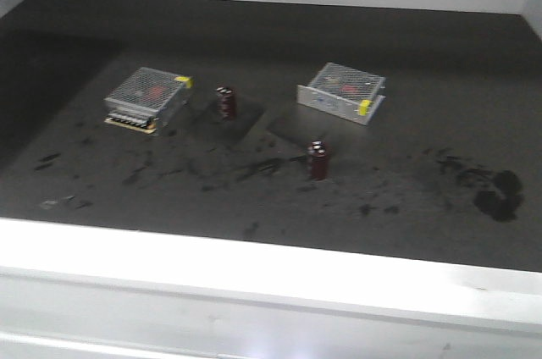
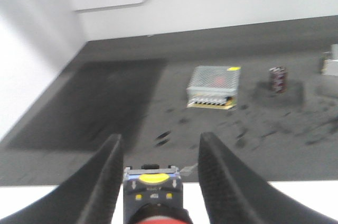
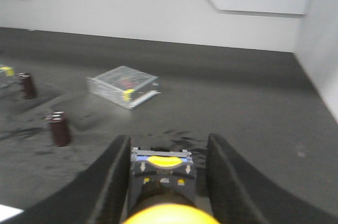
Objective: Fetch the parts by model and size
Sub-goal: 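Drive the base away from the bench across the floor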
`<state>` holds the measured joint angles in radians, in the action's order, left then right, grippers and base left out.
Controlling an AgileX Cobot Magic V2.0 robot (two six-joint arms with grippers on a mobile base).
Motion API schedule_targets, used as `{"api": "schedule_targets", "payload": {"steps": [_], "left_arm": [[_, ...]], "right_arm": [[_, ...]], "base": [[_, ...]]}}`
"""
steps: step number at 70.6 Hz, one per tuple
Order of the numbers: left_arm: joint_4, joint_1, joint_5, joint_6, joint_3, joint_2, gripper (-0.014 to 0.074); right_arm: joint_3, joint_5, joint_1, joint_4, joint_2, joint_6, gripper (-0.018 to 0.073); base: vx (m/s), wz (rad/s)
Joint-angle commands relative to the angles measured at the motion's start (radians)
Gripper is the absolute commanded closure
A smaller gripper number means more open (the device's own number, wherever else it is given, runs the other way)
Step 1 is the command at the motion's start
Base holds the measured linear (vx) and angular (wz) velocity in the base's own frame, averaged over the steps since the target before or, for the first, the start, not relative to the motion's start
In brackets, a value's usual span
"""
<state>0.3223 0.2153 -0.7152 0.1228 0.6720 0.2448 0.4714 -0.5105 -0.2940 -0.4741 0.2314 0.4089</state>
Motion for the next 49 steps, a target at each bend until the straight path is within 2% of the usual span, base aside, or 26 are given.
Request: {"api": "schedule_targets", "payload": {"steps": [1,21,49], "left_arm": [[0.010,0.001,0.078,0.003,0.022,0.014,0.0603],[0.010,0.001,0.078,0.003,0.022,0.014,0.0603],[0.010,0.001,0.078,0.003,0.022,0.014,0.0603]], "right_arm": [[0.026,0.073,0.006,-0.026,0.012,-0.009,0.0561],[0.026,0.073,0.006,-0.026,0.012,-0.009,0.0561],[0.026,0.073,0.006,-0.026,0.012,-0.009,0.0561]], "base": [[-0.11,0.41],[-0.13,0.50],[-0.17,0.65]]}}
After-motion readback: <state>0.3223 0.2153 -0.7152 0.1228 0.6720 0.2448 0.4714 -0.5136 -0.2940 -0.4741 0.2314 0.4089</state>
